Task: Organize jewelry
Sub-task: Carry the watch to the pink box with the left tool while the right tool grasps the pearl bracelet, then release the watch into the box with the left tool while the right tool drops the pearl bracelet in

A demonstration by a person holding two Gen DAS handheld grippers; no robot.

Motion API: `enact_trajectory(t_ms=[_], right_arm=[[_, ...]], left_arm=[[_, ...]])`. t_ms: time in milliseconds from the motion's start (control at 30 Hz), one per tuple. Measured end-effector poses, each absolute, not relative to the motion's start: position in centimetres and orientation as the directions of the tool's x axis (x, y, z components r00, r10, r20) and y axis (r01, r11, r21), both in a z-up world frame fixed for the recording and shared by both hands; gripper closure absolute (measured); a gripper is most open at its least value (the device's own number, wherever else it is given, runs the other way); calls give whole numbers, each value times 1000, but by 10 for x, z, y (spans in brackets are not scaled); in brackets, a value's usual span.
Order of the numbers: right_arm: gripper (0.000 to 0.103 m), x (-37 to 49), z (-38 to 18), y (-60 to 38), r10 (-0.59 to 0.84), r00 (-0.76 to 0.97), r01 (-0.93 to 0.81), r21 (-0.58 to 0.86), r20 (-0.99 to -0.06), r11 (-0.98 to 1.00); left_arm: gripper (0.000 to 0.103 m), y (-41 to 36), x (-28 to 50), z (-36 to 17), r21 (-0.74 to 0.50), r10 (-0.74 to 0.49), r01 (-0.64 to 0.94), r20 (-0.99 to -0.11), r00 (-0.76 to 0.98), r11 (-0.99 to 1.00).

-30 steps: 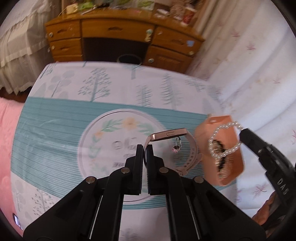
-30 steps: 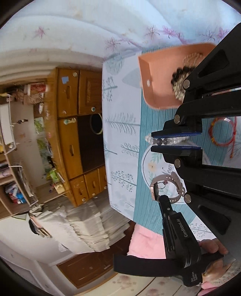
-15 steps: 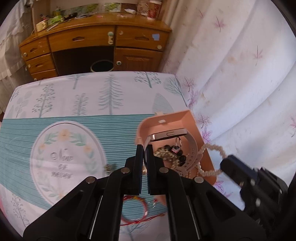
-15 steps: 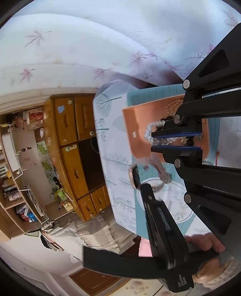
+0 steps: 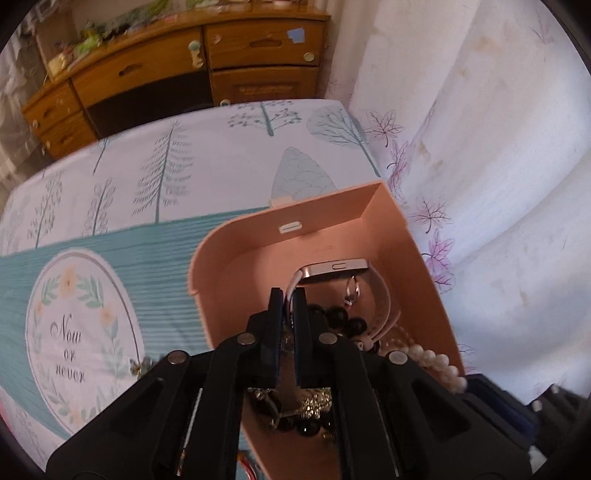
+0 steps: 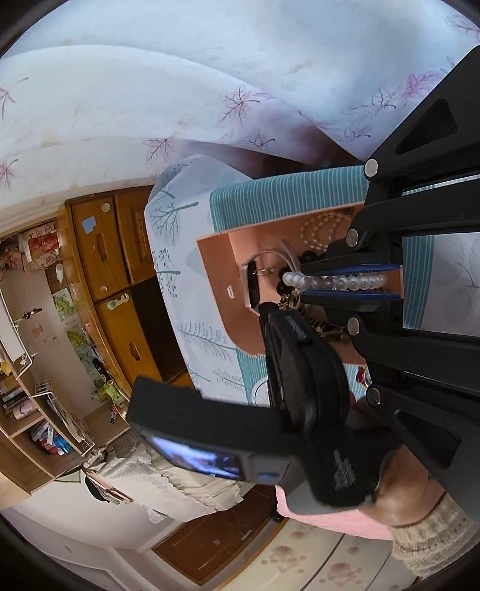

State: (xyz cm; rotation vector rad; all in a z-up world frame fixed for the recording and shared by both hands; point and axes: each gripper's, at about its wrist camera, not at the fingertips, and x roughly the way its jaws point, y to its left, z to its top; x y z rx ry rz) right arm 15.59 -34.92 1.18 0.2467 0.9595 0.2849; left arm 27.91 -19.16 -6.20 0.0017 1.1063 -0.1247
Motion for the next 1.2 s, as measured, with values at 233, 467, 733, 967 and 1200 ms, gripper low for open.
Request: enact_trajectory(t_ms=[233,467,733,967,1200], right_arm=[[96,166,6,-352,313,566,-115,302,-763,946],[95,180,0,-343,336,544,-110,332,-769,937],[79,187,-7,-320,403,508,-141,389,-761,911],[79,164,9,-297,422,517,-203,373,-744,905],[79,127,16,-262,412,486,-268,317,-771,910]], left_arm=[[98,-197,276,-58,-50,-113,152,-890,442,987],[62,-172,264,-39,-120,-171,144,-886,431,982],[61,-132,241,-7,-99,-130,90,-866,483,991],[61,-96,209,-10,-79,-102,69,-883,459,994],[61,-70,167,-15,-101,-110,44,-887,449,994]])
